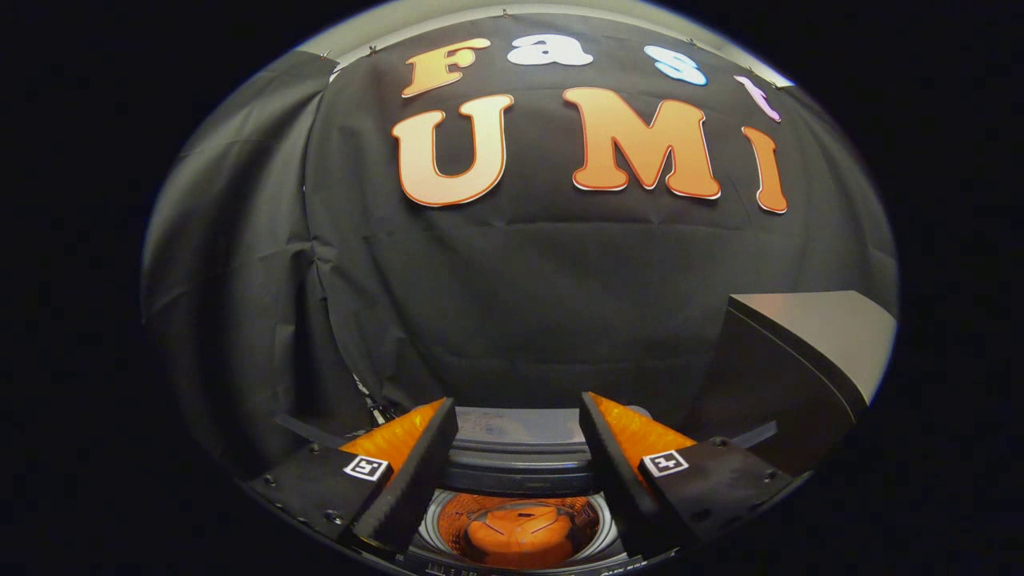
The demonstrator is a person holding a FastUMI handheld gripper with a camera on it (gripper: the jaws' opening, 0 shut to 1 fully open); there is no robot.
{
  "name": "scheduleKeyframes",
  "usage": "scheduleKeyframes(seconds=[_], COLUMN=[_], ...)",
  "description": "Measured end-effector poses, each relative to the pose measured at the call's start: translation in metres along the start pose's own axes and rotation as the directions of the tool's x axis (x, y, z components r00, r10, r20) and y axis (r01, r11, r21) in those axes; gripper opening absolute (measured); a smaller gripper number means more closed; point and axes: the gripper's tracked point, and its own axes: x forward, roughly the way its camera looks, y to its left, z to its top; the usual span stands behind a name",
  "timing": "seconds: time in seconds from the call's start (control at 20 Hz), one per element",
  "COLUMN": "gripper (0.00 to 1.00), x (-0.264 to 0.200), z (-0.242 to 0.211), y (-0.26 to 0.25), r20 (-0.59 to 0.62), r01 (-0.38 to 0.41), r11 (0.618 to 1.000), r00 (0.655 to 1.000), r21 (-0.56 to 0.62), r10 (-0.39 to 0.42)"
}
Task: Put the clothes into the washing machine and then close the washing machine lid.
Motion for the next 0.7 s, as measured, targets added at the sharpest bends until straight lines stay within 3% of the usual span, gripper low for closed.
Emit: scheduleKeyframes(seconds=[0.1,0.3,0.5,0.7], gripper=[0.98,0.99,1.0,0.99], x=[0.005,0.015,0.006,-0.025], z=[-0.044,-0.074,-0.056,0.003], y=[-0.007,-0.012,-0.006,0.001], r20=[-0.149,-0.19,-0.188,-0.129], r01=[0.012,0.028,0.007,-0.03], r11=[1.0,0.998,0.999,0.999], r00=[0.989,0.982,0.982,0.991], r21=[0.019,0.051,0.04,0.022], r10=[-0.009,-0.017,0.001,0.032])
